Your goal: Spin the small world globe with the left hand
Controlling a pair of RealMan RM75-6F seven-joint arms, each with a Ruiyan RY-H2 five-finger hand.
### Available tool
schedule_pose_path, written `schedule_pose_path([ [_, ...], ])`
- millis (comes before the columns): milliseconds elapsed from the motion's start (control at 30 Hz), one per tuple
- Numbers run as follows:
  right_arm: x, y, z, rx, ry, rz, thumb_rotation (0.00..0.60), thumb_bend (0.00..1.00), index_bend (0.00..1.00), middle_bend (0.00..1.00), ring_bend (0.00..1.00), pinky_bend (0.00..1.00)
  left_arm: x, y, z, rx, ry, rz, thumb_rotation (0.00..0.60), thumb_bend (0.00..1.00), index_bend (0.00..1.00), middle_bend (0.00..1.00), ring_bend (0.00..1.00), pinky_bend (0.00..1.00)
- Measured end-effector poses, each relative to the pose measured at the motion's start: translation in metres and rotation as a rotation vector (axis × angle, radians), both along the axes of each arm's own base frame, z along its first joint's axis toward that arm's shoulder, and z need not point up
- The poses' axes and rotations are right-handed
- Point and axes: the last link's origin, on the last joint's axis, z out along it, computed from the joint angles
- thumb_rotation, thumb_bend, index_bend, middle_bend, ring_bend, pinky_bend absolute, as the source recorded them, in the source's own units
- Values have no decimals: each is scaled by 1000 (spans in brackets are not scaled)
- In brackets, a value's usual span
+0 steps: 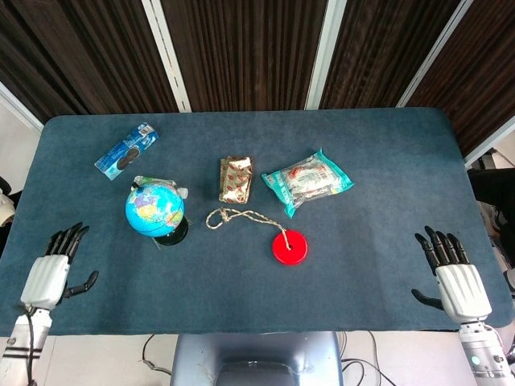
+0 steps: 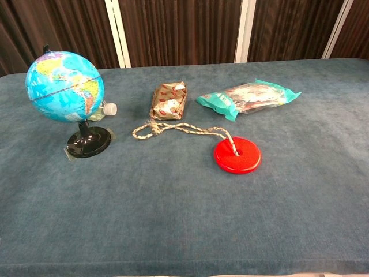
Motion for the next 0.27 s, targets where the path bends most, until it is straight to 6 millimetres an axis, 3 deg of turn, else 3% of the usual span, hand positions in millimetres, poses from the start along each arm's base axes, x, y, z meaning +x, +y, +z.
schedule_pose_path([
  [267, 3, 3, -4, 20, 2, 17, 600, 150, 0, 0, 0, 0, 3, -37, 14, 46, 120, -71, 600, 357, 0, 0, 0, 15],
])
